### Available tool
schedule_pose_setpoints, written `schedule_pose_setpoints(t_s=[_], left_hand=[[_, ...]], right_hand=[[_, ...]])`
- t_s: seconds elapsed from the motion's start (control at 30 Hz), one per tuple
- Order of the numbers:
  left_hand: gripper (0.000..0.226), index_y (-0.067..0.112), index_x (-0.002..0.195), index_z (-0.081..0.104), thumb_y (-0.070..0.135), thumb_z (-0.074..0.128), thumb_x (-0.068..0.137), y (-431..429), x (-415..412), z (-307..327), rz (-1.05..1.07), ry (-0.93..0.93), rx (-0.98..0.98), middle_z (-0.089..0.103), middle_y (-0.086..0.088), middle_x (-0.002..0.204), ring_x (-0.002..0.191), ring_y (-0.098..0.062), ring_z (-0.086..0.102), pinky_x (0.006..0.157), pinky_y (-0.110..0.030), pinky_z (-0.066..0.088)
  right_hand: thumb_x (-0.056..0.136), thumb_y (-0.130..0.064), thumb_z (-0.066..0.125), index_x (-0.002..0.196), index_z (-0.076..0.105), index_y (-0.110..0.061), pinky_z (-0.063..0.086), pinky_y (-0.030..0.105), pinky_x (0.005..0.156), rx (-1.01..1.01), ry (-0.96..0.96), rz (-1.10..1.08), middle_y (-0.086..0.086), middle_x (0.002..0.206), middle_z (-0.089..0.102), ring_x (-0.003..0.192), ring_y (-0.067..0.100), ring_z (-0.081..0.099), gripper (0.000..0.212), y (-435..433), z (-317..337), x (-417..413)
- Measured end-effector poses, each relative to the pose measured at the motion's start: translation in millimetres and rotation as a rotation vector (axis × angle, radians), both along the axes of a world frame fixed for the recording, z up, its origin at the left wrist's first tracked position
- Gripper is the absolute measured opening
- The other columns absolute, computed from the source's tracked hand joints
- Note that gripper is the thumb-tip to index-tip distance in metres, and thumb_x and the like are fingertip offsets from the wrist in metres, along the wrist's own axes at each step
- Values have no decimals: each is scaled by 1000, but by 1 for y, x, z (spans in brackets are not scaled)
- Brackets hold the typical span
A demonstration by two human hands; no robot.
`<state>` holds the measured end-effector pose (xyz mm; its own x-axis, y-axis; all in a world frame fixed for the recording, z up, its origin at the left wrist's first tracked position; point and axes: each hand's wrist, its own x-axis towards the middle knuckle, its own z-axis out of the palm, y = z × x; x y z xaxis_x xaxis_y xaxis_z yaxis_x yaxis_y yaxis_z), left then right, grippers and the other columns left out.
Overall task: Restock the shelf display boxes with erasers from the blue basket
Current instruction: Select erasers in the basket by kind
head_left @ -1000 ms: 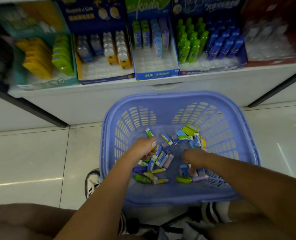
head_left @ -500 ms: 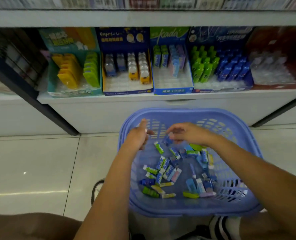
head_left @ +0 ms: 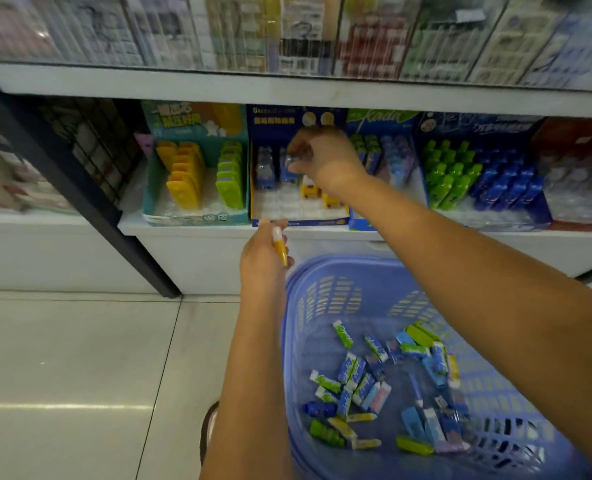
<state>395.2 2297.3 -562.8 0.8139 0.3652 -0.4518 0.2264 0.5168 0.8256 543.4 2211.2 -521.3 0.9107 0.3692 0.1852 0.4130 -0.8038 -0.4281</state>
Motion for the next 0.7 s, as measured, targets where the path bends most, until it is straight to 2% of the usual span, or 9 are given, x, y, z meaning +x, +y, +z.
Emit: schedule_pose_setpoints(t_s=[0.1,0.13,0.2,0.33,0.43,0.5,0.57,0.63,0.7], left_hand=[[29,4,92,70,8,42,93,8,2,3,66,-7,-164,49,1,58,52,-11,37,50,-22,32],[28,1,97,68,6,41,93,9,2,3,73,-8,-203,52,0,62,54,-12,39,51,-22,34],[21,1,94,62,3,41,94,12,2,3,89,-28,-270,60,-3,76,63,-13,45,58,-23,41],[16,10,97,62,3,48,95,13,-1,-2,-48,-141,-103,63,-5,92,81,-13,58,79,-25,50],[16,20,95,65,7,57,92,13,-3,-8,-73,-172,-3,70,1,95,82,-8,64,72,-19,55],[17,24,96,66,8,62,89,12,-4,-10,-54,-199,33,74,7,87,78,-4,67,68,-16,53],[18,23,96,66,7,65,87,10,-3,-11,-40,-229,58,74,8,82,75,-4,67,68,-16,52],[18,20,97,66,6,66,85,8,-2,-8,-30,-264,79,74,3,85,77,-7,67,69,-18,52],[18,18,99,66,6,67,85,5,1,-6,-29,-299,115,73,-2,90,80,-8,68,70,-18,51]], right_hand=[[84,-17,69,109,64,-14,48,31,92,-81,25,13,6,112,67,105,23,61,26,8,-9,12],[84,-17,69,109,65,-13,48,30,92,-82,20,15,7,112,67,105,23,61,25,8,-9,12],[83,-17,70,106,66,-11,47,29,89,-91,11,36,9,111,67,104,24,60,24,10,-10,14],[84,-18,69,108,66,-7,41,31,91,-237,-17,95,13,118,60,115,29,50,27,13,-5,17],[87,-20,66,117,65,-9,37,32,95,-309,-23,114,14,128,51,122,30,42,32,14,4,13],[89,-24,63,123,62,-16,38,20,92,-203,-21,113,10,128,50,116,20,47,35,8,9,1],[88,-28,64,116,66,-17,36,0,69,46,106,139,-3,106,62,84,-6,54,30,-1,13,-20],[85,-32,68,103,70,-22,42,2,59,218,341,248,-14,87,66,65,-10,56,21,-12,17,-44],[81,-33,72,100,71,-25,51,10,68,197,443,307,-12,89,69,74,-7,63,20,-23,20,-58]])
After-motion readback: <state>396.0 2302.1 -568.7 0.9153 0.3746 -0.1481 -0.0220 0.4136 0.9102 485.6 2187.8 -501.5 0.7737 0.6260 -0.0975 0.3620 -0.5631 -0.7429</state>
